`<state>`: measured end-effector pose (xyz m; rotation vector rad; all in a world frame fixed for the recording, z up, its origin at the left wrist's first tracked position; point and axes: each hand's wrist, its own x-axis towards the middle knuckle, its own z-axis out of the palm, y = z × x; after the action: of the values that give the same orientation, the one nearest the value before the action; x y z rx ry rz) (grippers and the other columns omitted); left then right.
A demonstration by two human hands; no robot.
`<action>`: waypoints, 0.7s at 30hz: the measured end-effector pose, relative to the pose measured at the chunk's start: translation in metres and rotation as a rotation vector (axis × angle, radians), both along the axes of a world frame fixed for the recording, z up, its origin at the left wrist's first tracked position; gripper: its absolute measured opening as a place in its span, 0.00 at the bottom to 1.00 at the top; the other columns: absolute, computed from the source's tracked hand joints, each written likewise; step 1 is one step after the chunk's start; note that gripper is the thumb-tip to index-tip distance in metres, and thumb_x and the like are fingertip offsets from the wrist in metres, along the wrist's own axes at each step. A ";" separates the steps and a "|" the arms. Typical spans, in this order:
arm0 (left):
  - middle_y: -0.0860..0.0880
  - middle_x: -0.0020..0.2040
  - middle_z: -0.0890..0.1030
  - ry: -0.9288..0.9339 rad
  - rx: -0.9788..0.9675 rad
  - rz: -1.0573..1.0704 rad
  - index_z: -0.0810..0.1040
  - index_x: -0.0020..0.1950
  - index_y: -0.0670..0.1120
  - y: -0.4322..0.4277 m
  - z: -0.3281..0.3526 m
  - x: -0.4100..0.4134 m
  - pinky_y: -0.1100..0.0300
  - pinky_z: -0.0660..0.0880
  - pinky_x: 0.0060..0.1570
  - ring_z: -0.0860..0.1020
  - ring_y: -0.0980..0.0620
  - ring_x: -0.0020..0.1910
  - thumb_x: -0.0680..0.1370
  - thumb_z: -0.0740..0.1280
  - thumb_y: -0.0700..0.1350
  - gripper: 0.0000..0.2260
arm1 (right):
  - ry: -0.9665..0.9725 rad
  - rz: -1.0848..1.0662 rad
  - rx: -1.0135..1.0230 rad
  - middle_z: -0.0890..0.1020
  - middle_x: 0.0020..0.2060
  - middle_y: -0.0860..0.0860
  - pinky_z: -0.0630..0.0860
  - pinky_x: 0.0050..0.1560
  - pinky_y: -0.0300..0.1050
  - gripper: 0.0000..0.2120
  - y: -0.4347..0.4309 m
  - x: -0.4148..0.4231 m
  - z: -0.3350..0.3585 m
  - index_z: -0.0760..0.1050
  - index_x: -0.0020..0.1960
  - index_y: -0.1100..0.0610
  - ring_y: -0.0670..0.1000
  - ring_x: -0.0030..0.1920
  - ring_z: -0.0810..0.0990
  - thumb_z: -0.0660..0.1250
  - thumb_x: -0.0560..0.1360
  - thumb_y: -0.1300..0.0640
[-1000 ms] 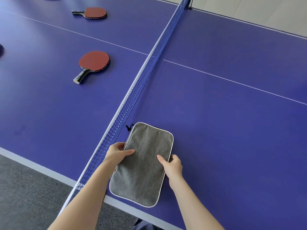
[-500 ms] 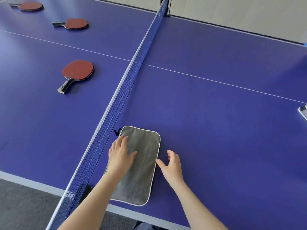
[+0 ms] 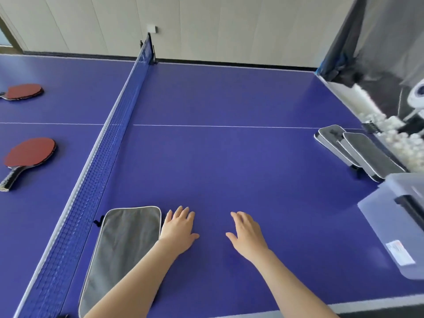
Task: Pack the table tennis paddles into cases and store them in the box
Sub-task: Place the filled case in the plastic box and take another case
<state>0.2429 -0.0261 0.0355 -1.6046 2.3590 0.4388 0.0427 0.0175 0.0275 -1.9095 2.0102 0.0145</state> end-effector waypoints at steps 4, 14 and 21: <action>0.48 0.79 0.52 0.006 0.021 -0.097 0.52 0.78 0.45 0.013 0.013 -0.073 0.48 0.45 0.76 0.46 0.47 0.79 0.81 0.58 0.57 0.31 | 0.039 -0.077 -0.010 0.61 0.74 0.53 0.63 0.70 0.47 0.28 0.030 -0.064 0.011 0.55 0.76 0.56 0.53 0.73 0.60 0.58 0.80 0.47; 0.48 0.78 0.57 0.118 -0.100 -0.312 0.53 0.78 0.46 0.086 0.064 -0.288 0.50 0.51 0.76 0.51 0.48 0.78 0.81 0.59 0.57 0.31 | 0.110 -0.284 -0.120 0.61 0.74 0.54 0.63 0.70 0.48 0.28 0.141 -0.246 0.053 0.55 0.76 0.55 0.54 0.74 0.60 0.58 0.80 0.47; 0.48 0.78 0.57 0.217 -0.198 -0.476 0.53 0.78 0.47 0.139 0.110 -0.426 0.51 0.51 0.75 0.52 0.48 0.78 0.81 0.57 0.58 0.30 | 0.194 -0.423 -0.226 0.64 0.72 0.53 0.65 0.67 0.47 0.26 0.213 -0.367 0.096 0.57 0.74 0.54 0.53 0.71 0.63 0.58 0.80 0.47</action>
<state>-0.1828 0.1129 0.1455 -1.0432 2.9121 0.2945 -0.3241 0.2308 0.1236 -1.6159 2.6098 -0.1479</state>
